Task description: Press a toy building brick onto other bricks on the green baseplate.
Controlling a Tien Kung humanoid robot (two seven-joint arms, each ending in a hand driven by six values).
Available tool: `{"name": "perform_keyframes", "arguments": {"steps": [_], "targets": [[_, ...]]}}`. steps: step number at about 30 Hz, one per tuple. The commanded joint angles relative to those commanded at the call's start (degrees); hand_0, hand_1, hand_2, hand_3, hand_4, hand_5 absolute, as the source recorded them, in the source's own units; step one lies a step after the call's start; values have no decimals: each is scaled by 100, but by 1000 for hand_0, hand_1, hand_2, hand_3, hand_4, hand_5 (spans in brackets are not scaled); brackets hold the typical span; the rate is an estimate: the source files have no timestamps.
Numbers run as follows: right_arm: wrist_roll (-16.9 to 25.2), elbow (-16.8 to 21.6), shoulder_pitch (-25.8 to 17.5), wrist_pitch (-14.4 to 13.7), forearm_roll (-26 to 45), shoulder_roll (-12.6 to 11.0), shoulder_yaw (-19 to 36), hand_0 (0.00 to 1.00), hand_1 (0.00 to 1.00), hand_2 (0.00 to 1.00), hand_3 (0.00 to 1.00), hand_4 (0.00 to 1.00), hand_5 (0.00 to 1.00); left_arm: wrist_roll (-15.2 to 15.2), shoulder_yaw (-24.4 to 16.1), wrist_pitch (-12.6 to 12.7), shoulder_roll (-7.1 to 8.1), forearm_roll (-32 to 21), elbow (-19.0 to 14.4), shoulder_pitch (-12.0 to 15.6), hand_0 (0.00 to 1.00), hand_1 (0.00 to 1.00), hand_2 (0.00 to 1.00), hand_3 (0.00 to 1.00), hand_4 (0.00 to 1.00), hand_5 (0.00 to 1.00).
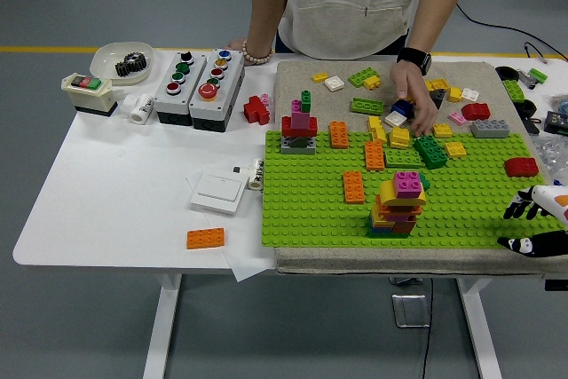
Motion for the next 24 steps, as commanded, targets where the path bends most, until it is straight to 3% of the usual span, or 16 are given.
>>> {"name": "perform_keyframes", "arguments": {"steps": [11, 24], "targets": [[20, -314, 183, 8, 78, 41, -237, 564, 533, 578, 545, 823, 517, 4, -14, -10, -2, 15, 2, -12, 798, 769, 735, 584, 645, 661], [14, -406, 231, 35, 75, 53, -208, 565, 534, 579, 545, 818, 527, 0, -1, -13, -8, -8, -1, -38, 798, 769, 735, 584, 645, 661]]}}
